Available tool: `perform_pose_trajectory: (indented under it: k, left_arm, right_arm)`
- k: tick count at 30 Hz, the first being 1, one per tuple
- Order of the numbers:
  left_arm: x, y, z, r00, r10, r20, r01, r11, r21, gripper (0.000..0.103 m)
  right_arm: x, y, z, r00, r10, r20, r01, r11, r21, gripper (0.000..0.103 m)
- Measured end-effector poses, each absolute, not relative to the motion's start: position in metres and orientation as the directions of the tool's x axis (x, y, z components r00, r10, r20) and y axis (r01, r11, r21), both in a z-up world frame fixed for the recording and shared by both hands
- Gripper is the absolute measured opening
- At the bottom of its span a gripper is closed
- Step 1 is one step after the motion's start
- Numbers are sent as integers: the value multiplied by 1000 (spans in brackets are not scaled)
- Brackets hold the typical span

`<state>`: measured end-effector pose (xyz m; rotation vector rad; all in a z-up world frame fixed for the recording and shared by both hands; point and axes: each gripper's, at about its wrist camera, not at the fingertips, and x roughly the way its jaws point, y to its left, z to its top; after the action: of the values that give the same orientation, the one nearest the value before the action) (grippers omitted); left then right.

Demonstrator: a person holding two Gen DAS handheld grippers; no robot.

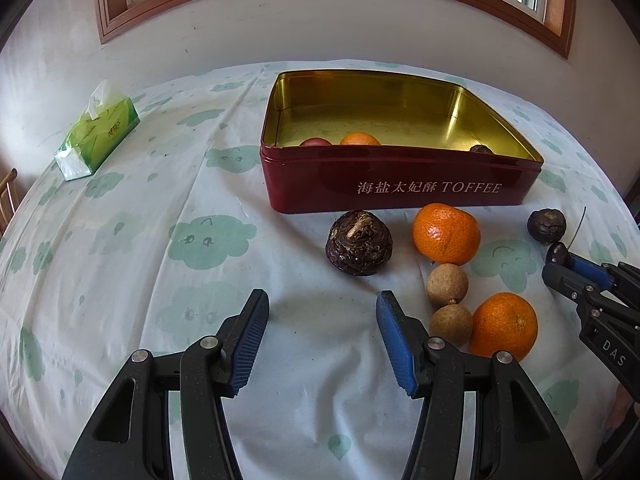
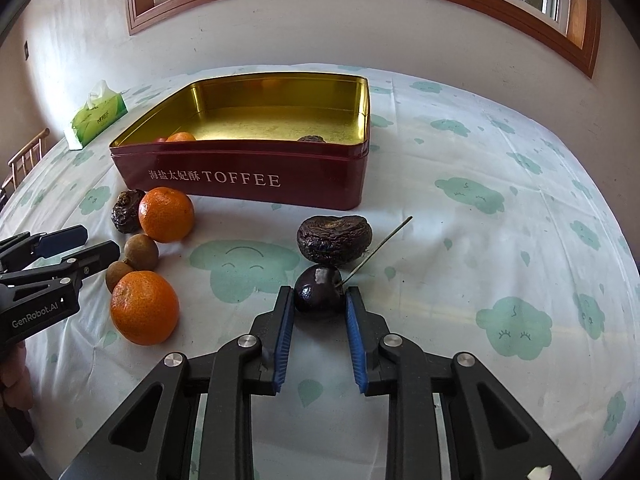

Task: Organize fruits
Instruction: 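Close the right tool on the dark plum while the left tool grasps the brown sprouted fruit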

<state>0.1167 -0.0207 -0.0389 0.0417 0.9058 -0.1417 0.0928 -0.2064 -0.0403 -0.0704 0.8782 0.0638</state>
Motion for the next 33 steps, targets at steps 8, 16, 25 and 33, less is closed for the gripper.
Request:
perform_pose_trajectory:
  k: [8,16,25,33]
  left_arm:
    - [119,-28,-40,605,-123,-787,160,987,-31,57]
    - [136,-37,-40,604,-124,-787,164,986,-30,57]
    - [145,-41,-40,621,-124,-774,168,985,-23,45]
    - [139,-44,-38,624,-124,-772,186,983,-7,38]
  right_arm:
    - [95,-215,-40,637,18,-770,-56,998,-24,24]
    - [95,-215,-39,637,24,-771,-56,998,-15,24]
    - [95,-216,-39,636,31,-771,-56,998,-6,24]
    - [95,-216,-39,637,32,-771,-56,998,-6,24]
